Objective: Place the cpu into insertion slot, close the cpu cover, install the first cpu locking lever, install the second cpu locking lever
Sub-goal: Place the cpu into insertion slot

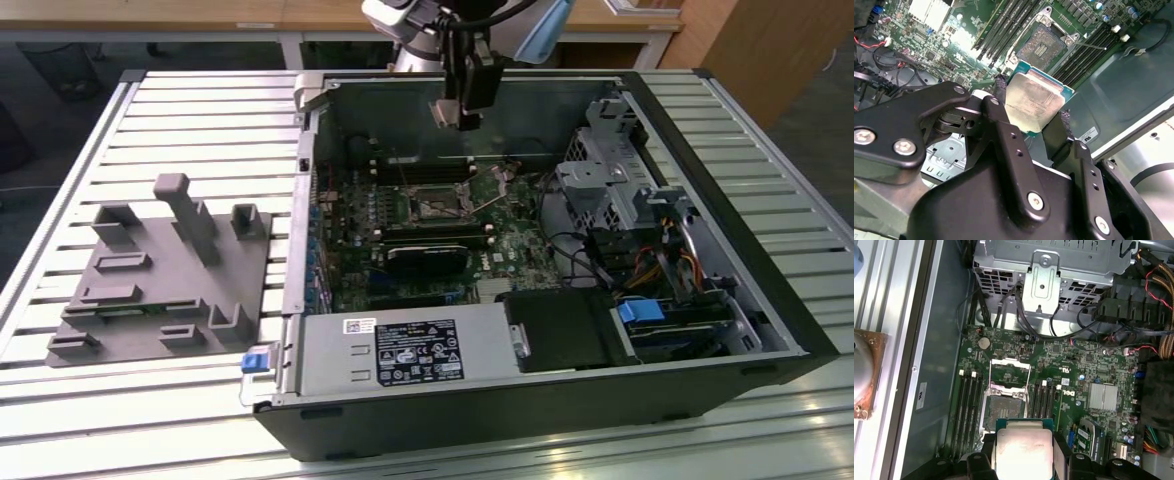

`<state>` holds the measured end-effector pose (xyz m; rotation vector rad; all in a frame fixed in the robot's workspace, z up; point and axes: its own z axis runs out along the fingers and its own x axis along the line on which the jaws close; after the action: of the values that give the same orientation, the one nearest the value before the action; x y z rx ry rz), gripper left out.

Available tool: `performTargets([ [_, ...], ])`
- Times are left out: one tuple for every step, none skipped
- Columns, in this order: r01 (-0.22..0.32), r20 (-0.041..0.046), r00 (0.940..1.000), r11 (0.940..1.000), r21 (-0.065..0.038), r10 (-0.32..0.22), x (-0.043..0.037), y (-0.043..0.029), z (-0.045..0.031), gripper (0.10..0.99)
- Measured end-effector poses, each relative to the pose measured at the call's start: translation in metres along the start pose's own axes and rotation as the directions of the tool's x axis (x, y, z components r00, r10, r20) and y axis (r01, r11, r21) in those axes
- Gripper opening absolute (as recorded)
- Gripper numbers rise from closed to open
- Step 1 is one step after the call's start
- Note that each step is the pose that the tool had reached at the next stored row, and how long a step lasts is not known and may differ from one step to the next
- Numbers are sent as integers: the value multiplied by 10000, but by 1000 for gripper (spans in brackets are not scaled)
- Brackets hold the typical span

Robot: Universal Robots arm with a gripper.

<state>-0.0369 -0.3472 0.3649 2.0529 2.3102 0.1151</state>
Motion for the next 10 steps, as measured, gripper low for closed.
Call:
performTargets([
  [-3,0,10000,10000,0,3,0,0,2,537],
  [-6,0,10000,10000,0,6,0,0,4,537],
  [-10,0,10000,10000,0,10,0,-1,6,537],
  [-14,1,10000,10000,0,14,0,-1,8,537],
  [-18,1,10000,10000,0,18,0,-1,10,537],
  [-22,2,10000,10000,0,22,0,-1,12,537],
  [-26,2,10000,10000,0,26,0,-1,14,537],
  [-31,3,10000,10000,1,31,0,-1,16,537],
  [-34,4,10000,10000,0,34,0,-2,18,537],
  [-37,4,10000,10000,0,37,0,-2,20,537],
])
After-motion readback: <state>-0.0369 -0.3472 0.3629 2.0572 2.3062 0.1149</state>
